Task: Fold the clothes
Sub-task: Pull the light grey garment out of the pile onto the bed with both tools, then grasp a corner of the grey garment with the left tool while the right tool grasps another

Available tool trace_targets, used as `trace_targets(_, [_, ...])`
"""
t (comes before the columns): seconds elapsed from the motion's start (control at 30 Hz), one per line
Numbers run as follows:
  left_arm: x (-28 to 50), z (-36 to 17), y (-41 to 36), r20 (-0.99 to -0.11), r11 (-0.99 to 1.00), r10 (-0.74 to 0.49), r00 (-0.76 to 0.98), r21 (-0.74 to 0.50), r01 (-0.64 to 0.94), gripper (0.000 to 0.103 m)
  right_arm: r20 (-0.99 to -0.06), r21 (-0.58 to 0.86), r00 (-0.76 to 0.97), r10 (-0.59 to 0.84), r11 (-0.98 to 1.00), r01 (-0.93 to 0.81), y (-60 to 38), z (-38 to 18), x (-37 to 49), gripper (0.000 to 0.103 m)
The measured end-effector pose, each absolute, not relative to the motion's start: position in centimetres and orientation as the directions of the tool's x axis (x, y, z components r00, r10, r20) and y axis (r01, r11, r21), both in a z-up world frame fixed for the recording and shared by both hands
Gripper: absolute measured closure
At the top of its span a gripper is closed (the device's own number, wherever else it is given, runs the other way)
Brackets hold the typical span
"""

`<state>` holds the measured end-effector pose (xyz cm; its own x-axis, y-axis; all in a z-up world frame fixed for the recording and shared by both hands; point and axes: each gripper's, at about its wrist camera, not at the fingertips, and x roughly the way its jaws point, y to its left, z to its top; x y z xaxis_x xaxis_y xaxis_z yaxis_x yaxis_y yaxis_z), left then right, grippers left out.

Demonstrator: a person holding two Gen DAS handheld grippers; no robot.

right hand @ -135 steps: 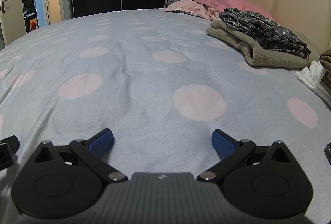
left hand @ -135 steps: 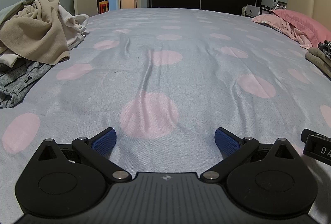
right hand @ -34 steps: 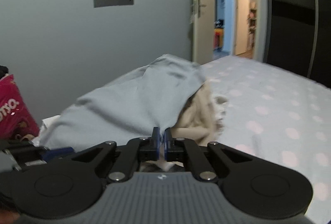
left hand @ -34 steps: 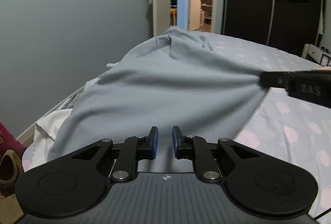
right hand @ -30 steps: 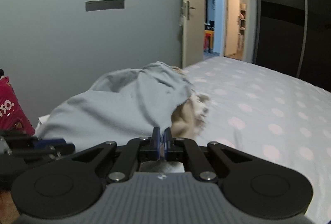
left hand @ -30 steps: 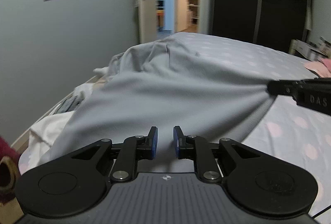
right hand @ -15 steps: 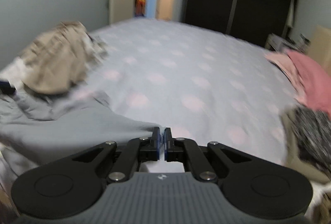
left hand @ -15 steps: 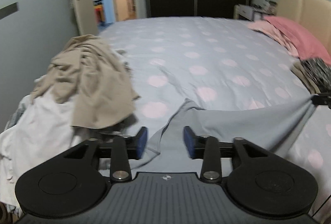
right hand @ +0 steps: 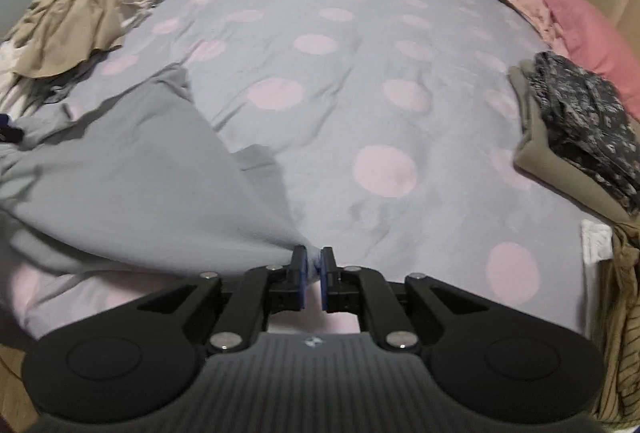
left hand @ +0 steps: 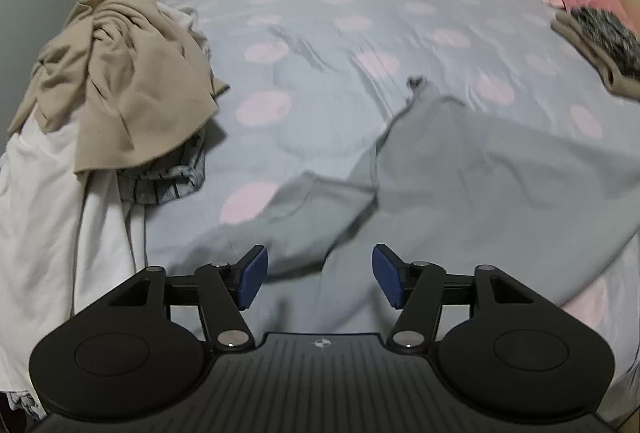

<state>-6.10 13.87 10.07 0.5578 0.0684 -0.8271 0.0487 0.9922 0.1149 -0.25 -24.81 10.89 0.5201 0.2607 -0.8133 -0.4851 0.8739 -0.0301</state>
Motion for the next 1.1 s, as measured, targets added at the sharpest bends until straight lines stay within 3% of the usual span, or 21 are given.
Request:
trace_targets(0.03, [-6.2,9.8,14.0,-0.825,0.991,0.075,0.56,0.126,0.052,0.042,-0.805,-0.03,0.527,0.272,0.868,-0.495,-24.6,11.3,-0.4,0.089])
trace_targets(0.1, [-6.2,9.2,14.2,-0.821,0.988,0.089,0.563,0.146,0.057,0.042,-0.782,-0.026,0.545,0.301,0.859,-0.511,-24.1,12.1,-0.5,0.07])
trace_targets(0.17, [-5.9,8.7,14.7,-0.817,0.984,0.109,0.566,0.167,0.053,0.042,-0.752,-0.021,0.569,0.334,0.85,-0.527,-23.4,13.0,-0.5,0.063])
trace_targets(0.43, [-3.9,7.3,16.9,-0.823,0.978,0.136,0.551,0.2,0.057,0.039,-0.737,0.008,0.527,0.424,0.785,-0.62,-19.6,12.2,-0.1,0.055])
trace_targets(0.57, [-2.7,6.0,19.0,-0.846,0.988,0.127,0.517,0.152,0.005,0.039,-0.757,0.021,0.493,0.43,0.769,-0.638,-17.8,10.7,0.4,0.053])
trace_targets(0.6, [-2.5,5.8,19.5,-0.852,0.992,0.115,0.511,0.129,-0.008,0.041,-0.76,0.025,0.486,0.432,0.766,-0.642,-17.4,10.4,0.6,0.052])
trace_targets(0.67, [-2.6,6.1,19.5,-0.849,0.995,0.095,0.52,0.104,-0.012,0.054,-0.766,0.03,0.474,0.434,0.761,-0.649,-16.7,9.8,0.7,0.051])
trace_targets(0.73, [-2.9,6.7,19.1,-0.84,0.996,0.077,0.537,0.088,-0.005,0.075,-0.77,0.029,0.467,0.436,0.754,-0.656,-16.1,9.4,0.8,0.05])
trace_targets(0.8, [-3.3,7.4,18.7,-0.83,0.997,0.059,0.555,0.072,0.002,0.089,-0.774,0.031,0.46,0.436,0.751,-0.659,-15.6,9.1,0.9,0.05])
trace_targets(0.9, [-3.8,8.4,18.0,-0.814,0.999,0.032,0.58,0.049,0.014,0.098,-0.778,0.047,0.446,0.443,0.748,-0.662,-15.3,9.0,0.9,0.05])
trace_targets(1.1, [-4.8,10.4,16.8,-0.777,0.999,-0.022,0.629,0.003,0.039,0.099,-0.765,0.115,0.413,0.494,0.736,-0.667,-15.3,9.5,0.2,0.05])
